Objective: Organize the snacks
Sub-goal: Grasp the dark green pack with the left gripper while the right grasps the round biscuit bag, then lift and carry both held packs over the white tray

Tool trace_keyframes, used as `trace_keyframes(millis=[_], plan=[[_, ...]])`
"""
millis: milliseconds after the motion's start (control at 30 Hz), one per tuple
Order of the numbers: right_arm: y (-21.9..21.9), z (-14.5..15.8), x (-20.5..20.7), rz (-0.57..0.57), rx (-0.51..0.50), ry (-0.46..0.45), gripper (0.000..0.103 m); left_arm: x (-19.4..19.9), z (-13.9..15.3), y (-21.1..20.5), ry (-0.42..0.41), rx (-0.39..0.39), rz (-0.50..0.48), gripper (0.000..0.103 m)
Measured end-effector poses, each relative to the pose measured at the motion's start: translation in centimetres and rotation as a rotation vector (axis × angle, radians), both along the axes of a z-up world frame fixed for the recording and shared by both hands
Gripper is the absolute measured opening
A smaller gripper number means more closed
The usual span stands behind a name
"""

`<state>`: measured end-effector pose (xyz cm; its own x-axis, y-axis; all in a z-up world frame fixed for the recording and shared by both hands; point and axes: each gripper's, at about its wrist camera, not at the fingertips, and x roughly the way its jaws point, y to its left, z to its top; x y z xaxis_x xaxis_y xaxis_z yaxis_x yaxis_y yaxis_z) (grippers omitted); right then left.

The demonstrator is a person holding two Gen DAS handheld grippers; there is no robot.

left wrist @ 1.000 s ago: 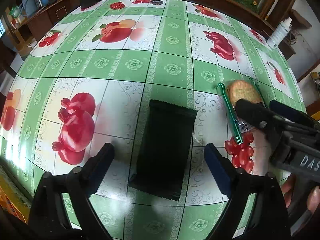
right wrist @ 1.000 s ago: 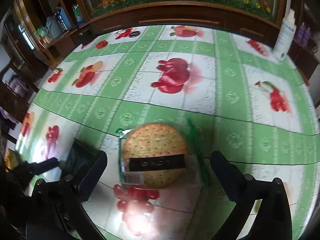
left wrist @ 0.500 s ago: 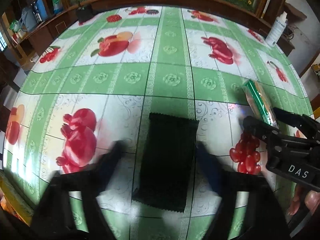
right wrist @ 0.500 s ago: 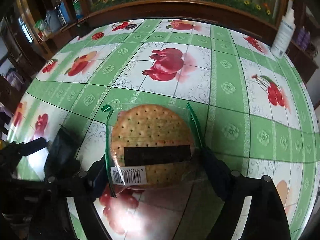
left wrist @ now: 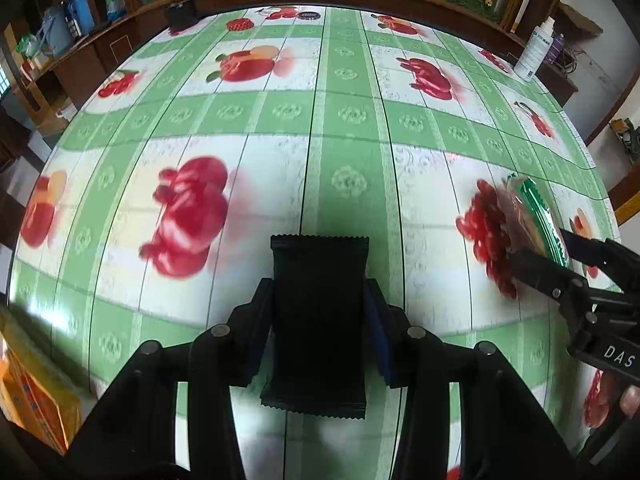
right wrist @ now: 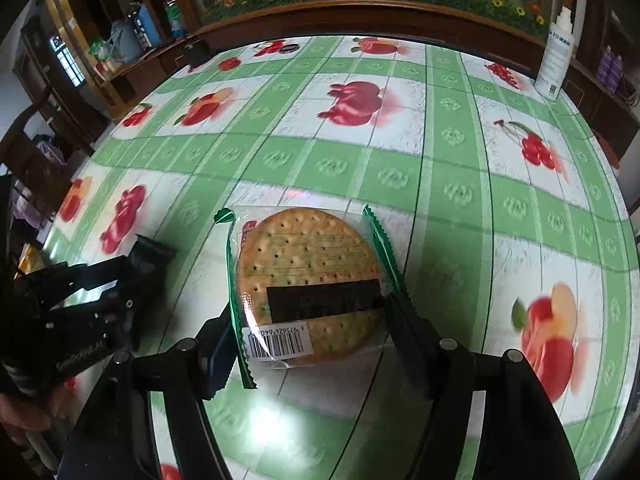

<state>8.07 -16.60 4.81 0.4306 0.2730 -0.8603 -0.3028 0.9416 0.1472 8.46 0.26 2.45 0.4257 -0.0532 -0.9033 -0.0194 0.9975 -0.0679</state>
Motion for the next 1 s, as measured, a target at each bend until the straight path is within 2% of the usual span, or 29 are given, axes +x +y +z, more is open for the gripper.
trace_keyframes(millis=[200, 233, 333, 567, 767, 900, 1000], plan=[[-0.2, 0.5, -2.3, -0.01, 0.036, -0.003, 0.065, -2.7, 0.7, 0.8, 0.001, -0.053, 0.0, 0.046], [-0.3, 0.9, -2.8, -0.011, 0.044, -0.011, 0.06, -3.2, 0.9, 0.9, -0.002, -0.06, 0.001, 0.046], [-0.3, 1.4, -3.7, -0.011, 0.052, -0.016, 0.054, -4.1, 1.2, 1.0, -0.008, -0.066, -0.003, 0.046], [-0.9, 2.0, -4.8, -0.045, 0.057, -0.027, 0.048, -5.9, 1.3, 0.6, 0.003, -0.09, -0.026, 0.046], [-3.9, 1.8, -3.8, -0.152, 0.112, -0.023, 0.048, -6.0, 1.3, 0.0, 0.003, -0.094, -0.041, 0.046], [-3.4, 1.7, -3.9, -0.106, 0.125, 0.007, 0.051, -5.5, 1.1, -0.3, 0.007, -0.089, -0.046, 0.046], [-3.1, 1.6, -4.1, -0.083, 0.205, 0.036, 0.062, -5.2, 0.9, -0.2, 0.011, -0.09, -0.04, 0.046]])
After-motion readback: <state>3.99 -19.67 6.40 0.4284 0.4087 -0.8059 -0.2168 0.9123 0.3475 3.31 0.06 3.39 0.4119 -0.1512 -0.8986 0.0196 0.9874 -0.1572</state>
